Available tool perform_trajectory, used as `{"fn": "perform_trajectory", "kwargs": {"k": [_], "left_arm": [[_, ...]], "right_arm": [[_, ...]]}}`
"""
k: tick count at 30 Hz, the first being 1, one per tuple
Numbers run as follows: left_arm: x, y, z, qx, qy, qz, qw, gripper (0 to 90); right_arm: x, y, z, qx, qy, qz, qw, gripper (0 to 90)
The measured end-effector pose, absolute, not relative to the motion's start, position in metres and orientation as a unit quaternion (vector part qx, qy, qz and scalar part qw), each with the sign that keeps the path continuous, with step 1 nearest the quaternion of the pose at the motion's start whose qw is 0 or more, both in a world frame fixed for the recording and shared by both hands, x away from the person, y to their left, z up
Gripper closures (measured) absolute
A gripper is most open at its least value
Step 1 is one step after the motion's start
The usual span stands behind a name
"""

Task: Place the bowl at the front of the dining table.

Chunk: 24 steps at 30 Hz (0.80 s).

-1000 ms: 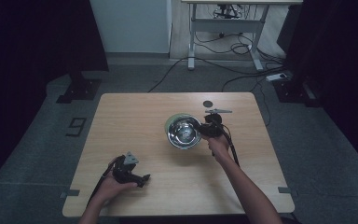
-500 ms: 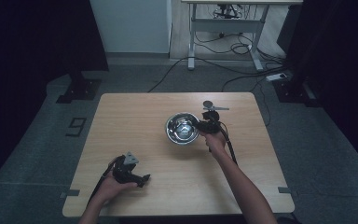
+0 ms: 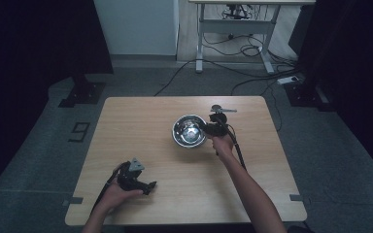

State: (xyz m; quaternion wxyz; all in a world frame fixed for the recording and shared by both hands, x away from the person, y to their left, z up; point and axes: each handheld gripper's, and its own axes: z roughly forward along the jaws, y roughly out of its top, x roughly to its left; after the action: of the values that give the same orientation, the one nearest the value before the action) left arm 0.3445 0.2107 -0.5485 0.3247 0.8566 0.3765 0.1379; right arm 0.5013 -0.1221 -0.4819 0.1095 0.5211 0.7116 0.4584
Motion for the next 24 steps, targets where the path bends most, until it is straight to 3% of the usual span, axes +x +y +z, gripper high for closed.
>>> {"fn": "perform_trajectory", "kwargs": {"k": [24], "left_arm": [[0.345, 0.211, -0.549, 0.857, 0.375, 0.137, 0.325, 0.0]], "right_arm": [[0.529, -0.109, -0.491, 0.533, 0.712, 0.443, 0.115, 83.7]]}}
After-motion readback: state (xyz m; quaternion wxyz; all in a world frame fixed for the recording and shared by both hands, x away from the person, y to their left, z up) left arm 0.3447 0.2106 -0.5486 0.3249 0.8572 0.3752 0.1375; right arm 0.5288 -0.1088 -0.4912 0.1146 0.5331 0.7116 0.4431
